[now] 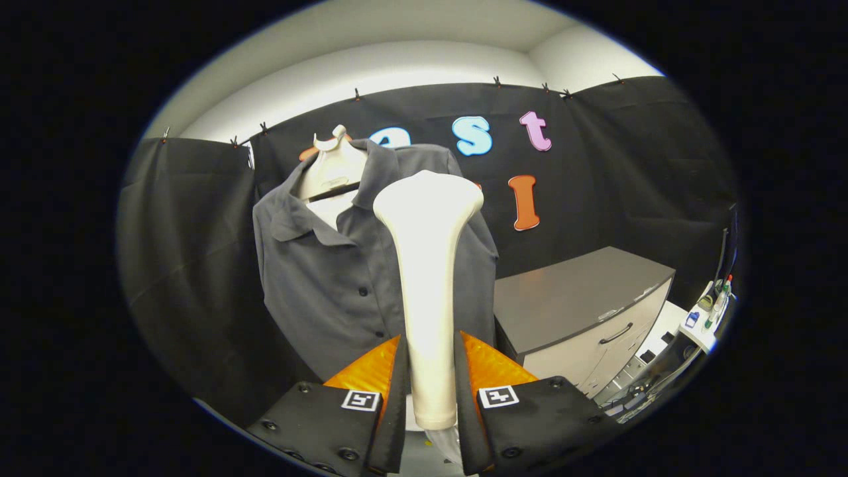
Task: Iron the clothes twice with a garment steamer, once on the left side and once on the right side.
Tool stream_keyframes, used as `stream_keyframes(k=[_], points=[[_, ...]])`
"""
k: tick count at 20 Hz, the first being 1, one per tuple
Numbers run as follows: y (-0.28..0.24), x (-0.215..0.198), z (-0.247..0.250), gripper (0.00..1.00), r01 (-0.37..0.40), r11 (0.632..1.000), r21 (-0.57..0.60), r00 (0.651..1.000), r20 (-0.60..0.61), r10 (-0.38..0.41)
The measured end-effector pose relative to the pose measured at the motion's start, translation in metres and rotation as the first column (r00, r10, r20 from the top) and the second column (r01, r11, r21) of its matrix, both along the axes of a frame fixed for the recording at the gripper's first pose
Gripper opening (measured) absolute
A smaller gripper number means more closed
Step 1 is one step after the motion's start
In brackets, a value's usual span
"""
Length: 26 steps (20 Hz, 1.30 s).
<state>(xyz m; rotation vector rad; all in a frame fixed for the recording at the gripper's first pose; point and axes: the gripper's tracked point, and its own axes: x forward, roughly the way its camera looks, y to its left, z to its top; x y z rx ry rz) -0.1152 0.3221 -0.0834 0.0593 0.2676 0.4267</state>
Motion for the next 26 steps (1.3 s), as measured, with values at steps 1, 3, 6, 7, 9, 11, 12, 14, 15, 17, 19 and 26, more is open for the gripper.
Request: stream_keyframes(k=[1,3,6,7,9,11,12,14,15,17,19,26], points=[[0.003,0.0,0.005,0.41,0.007,1.0,0.008,1.0,0.017,-0.007],[0.003,0.0,0.014,0.41,0.033,0.999,0.022,0.998,0.047,-0.034],[0.001,0.002,0.013,0.41,0.07,0.997,0.026,0.995,0.07,-0.072],[0.001,0.002,0.01,0.4,0.079,0.996,0.03,0.994,0.067,-0.081],[-0.004,0.004,0.003,0.41,0.101,0.994,0.038,0.993,0.049,-0.103],[-0.01,0.005,-0.001,0.41,0.126,0.991,0.04,0.991,0.036,-0.127],[-0.014,0.006,-0.001,0.41,0.135,0.99,0.04,0.99,0.034,-0.136],[-0.016,0.008,-0.002,0.4,0.146,0.989,0.039,0.989,0.03,-0.147],[-0.017,0.009,-0.004,0.41,0.15,0.988,0.037,0.988,0.026,-0.151],[-0.018,0.009,-0.01,0.41,0.157,0.987,0.032,0.987,0.012,-0.157],[-0.019,0.011,-0.013,0.41,0.166,0.986,0.021,0.986,0.0,-0.166],[-0.015,0.012,-0.016,0.41,0.173,0.985,0.008,0.985,0.0,-0.173]])
